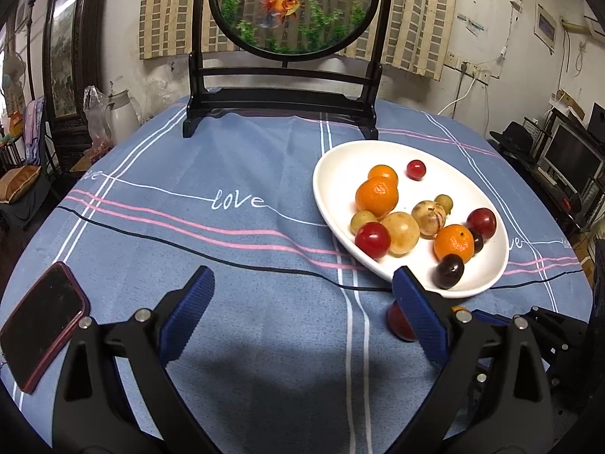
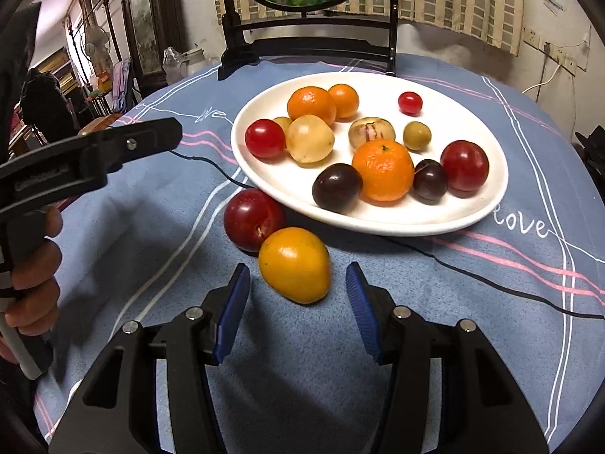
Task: Organize fruits
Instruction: 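Grasp the yellow-orange tomato with the right tool while the left tool grasps a red plum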
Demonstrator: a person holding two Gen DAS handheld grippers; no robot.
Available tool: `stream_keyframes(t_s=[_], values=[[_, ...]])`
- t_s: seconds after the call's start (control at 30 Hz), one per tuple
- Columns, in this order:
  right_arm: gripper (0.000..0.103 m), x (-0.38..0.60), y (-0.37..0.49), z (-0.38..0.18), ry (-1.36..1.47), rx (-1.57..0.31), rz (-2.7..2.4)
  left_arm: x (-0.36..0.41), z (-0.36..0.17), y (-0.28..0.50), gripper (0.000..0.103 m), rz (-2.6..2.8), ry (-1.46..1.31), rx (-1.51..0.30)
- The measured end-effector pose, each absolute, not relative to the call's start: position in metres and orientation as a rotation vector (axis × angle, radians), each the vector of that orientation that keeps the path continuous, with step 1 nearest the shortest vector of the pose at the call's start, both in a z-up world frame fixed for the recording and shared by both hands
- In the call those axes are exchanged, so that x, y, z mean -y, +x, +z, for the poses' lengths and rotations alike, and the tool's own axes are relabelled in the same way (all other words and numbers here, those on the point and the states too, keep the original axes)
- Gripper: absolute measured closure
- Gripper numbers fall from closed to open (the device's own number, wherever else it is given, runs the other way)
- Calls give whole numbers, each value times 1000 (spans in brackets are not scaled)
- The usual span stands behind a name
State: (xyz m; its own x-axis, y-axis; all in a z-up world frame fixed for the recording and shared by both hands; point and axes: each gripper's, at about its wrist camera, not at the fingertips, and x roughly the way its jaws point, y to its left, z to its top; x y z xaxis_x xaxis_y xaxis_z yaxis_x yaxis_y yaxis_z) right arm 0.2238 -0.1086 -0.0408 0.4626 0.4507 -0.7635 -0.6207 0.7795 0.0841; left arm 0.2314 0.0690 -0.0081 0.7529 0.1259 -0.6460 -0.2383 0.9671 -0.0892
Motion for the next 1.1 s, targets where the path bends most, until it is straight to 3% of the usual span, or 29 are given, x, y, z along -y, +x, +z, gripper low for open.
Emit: stream_keyframes(t_s=[0.27, 0.5, 0.77, 1.1], values=[[51, 104, 232, -43, -189, -882, 667, -73, -11, 233, 6, 208, -182, -699], [63, 100, 232, -46, -211, -889, 665, -74, -13, 235, 6, 219, -180, -706], [64, 108, 228, -44, -182, -904, 672, -74, -16, 236, 6, 228, -172, -717], [64, 166, 226, -4, 48, -837, 644, -58, -21, 237, 7, 151, -137, -722]])
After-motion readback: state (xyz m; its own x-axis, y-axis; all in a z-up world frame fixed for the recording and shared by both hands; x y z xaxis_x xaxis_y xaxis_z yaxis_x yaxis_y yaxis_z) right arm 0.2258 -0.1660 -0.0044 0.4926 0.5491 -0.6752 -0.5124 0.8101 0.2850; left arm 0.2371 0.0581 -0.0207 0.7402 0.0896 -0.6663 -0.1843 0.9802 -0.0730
